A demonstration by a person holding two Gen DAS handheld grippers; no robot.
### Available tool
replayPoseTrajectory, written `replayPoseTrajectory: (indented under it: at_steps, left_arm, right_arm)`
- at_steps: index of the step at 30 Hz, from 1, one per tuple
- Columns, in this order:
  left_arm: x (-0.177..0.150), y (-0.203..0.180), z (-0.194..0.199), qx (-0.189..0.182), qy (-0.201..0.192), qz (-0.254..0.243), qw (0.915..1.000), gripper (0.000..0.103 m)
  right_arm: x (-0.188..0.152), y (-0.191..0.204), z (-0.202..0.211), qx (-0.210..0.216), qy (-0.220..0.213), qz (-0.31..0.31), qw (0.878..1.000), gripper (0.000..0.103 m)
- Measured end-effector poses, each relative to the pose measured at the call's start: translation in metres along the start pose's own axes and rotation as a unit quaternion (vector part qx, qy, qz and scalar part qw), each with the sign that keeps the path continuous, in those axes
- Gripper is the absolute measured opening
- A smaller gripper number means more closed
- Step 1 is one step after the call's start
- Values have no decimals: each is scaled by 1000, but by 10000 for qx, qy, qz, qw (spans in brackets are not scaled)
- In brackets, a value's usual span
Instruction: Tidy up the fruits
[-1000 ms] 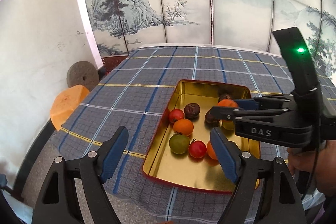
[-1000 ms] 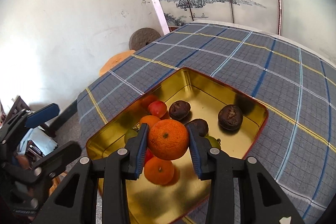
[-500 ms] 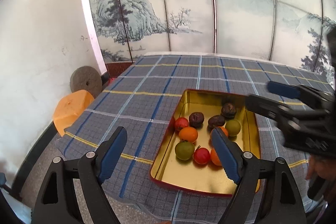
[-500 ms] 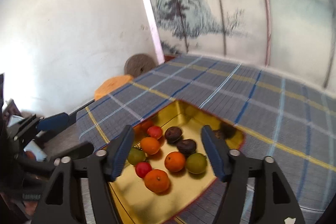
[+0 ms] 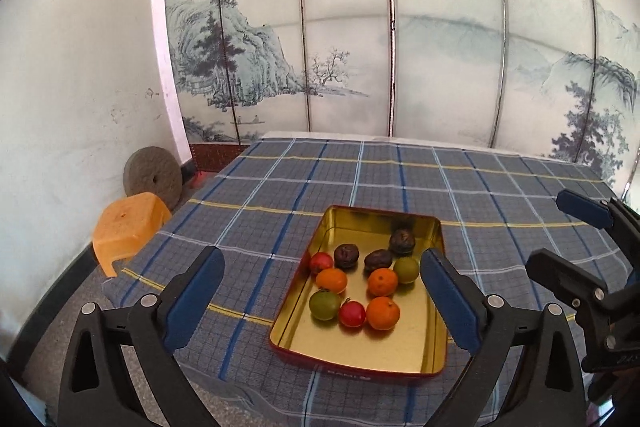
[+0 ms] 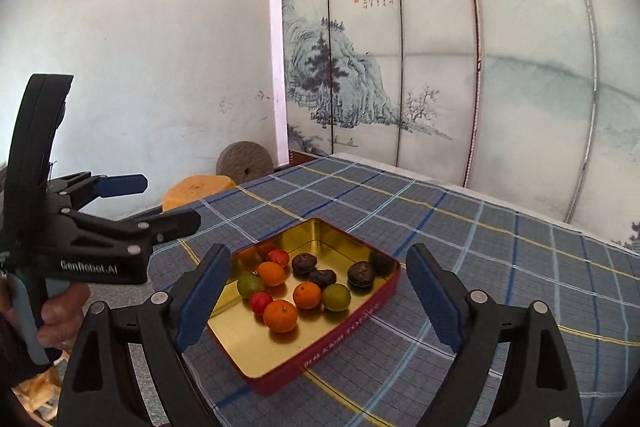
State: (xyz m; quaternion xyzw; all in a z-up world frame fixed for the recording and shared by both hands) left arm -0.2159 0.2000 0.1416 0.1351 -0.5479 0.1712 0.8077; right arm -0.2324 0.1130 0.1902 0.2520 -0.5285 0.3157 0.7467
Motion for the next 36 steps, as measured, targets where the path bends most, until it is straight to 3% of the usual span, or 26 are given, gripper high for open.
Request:
replayPoseTrajectory:
  at_steps: [14, 23, 26, 31, 36]
  left_arm:
    - [16, -14, 31, 0, -279, -132, 9995, 103]
    - [17, -26, 32, -10, -237, -281, 9993, 103]
    - [16, -32, 27, 13, -190, -381, 9991, 103]
    - [15, -45, 16, 26, -72, -469, 9989, 103]
    - [14, -63, 3, 53, 110, -602, 9981, 103]
  right_arm:
    - [5, 2, 26, -33, -180, 79, 9998, 92]
    - [-11, -25, 36, -174, -41, -41, 9998, 95]
    - [-26, -58, 38, -352, 128, -90, 9993, 96]
    - [-74, -153, 34, -899, 793, -345, 9922, 97]
    - [-135, -264, 38, -1677, 1662, -822, 9682, 97]
Point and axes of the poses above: each gripper's, at about its wrist camera, not at the fingertips, and z roughly against the way its jaws point, y to its left, x to its top, the point moved 10 cm from there along -z, roughly the way its jaws point, and after that the axes turned 9 degrees about -y, right-handed, at the moved point
